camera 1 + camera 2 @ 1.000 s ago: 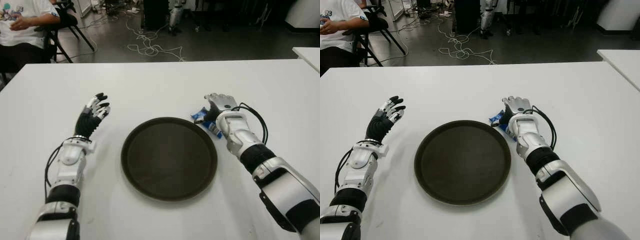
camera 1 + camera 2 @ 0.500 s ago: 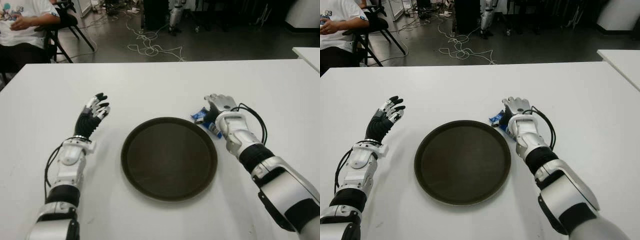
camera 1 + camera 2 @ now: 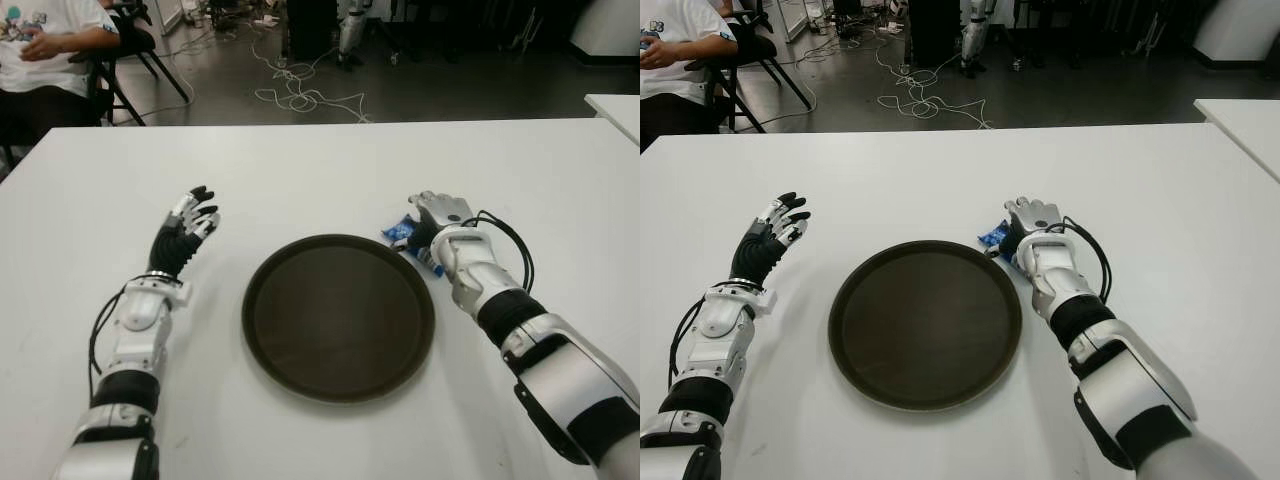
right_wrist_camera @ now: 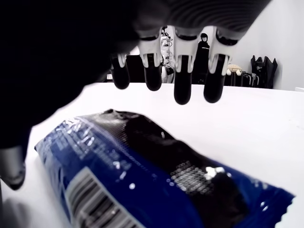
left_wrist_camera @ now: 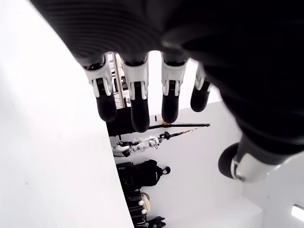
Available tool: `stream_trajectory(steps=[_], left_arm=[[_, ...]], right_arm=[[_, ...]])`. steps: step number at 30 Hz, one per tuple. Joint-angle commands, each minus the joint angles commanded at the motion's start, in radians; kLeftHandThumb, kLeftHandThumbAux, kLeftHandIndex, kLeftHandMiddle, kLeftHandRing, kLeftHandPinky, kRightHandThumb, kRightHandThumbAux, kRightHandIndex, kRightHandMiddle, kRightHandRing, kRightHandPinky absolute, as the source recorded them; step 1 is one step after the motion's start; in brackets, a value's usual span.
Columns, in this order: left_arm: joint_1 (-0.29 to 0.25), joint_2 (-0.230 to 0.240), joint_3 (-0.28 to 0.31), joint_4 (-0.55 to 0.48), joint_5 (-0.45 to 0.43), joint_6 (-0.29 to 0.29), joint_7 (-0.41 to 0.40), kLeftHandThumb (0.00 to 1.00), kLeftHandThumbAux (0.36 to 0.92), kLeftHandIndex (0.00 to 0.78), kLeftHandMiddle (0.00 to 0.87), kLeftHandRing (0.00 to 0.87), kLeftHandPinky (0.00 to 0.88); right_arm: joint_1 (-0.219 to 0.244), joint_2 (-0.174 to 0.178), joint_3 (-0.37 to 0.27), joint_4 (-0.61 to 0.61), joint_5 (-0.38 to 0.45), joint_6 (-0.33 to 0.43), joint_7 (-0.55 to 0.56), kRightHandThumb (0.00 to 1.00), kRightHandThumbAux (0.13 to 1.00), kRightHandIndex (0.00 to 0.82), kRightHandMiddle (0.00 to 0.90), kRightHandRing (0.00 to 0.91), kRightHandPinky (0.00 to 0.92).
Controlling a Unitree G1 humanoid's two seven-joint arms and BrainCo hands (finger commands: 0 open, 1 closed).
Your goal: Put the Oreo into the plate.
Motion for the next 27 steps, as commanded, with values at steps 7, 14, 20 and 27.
stream_trajectory(steps=[7,14,20,27], left_arm=[[0.007,-0.001,-0.001,-0.007,0.001,-0.009,0.001,0.188,0.582,0.076,0.145,0.146,0.149],[0.013,-0.005,-0.001,-0.022,0.0,-0.007,0.006,0.193,0.572,0.071,0.138,0.145,0.144],[0.018,-0.004,-0.001,-0.03,-0.002,-0.003,0.006,0.187,0.585,0.074,0.144,0.148,0.148],[0.016,-0.001,-0.002,-0.031,0.001,0.002,0.007,0.183,0.587,0.076,0.146,0.148,0.142]], right_arm=[[-0.008,0.0,-0.006,0.007,0.011,0.013,0.011,0.0,0.5,0.136,0.157,0.184,0.255],[-0.012,-0.011,-0.007,0.004,0.013,0.01,0.011,0.0,0.49,0.143,0.165,0.174,0.242],[-0.018,-0.013,-0.003,0.012,0.012,0.009,0.009,0.0,0.477,0.13,0.154,0.159,0.226],[-0.024,-0.013,-0.002,0.013,0.01,0.02,0.013,0.0,0.466,0.119,0.143,0.145,0.204]])
